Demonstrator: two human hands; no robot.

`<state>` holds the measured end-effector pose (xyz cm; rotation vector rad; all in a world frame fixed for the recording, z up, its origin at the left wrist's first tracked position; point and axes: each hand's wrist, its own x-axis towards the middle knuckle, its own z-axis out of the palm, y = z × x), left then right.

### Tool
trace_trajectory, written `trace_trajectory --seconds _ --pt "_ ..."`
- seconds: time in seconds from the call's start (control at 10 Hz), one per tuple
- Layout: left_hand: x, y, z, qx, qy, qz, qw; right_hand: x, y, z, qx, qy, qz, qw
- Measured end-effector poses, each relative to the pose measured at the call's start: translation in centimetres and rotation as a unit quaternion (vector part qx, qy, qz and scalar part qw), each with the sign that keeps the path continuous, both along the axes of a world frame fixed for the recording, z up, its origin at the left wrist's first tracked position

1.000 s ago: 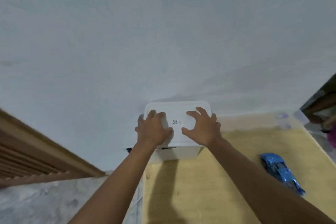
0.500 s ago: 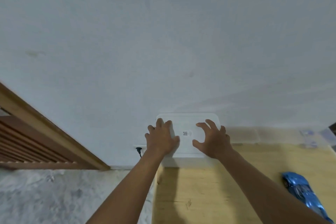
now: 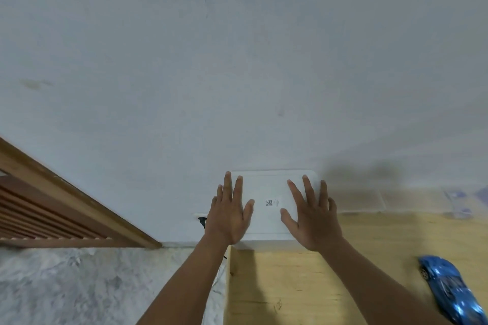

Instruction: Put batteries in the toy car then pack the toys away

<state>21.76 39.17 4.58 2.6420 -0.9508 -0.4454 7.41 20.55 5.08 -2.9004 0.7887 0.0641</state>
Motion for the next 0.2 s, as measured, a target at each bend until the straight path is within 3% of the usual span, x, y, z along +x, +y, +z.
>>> trace_trajectory --seconds 0.2 --pt "0.48 -0.10 1.29 0.008 0.052 -0.003 0.999 0.73 -0.60 1.51 0.089 0.085 -0.002 0.992"
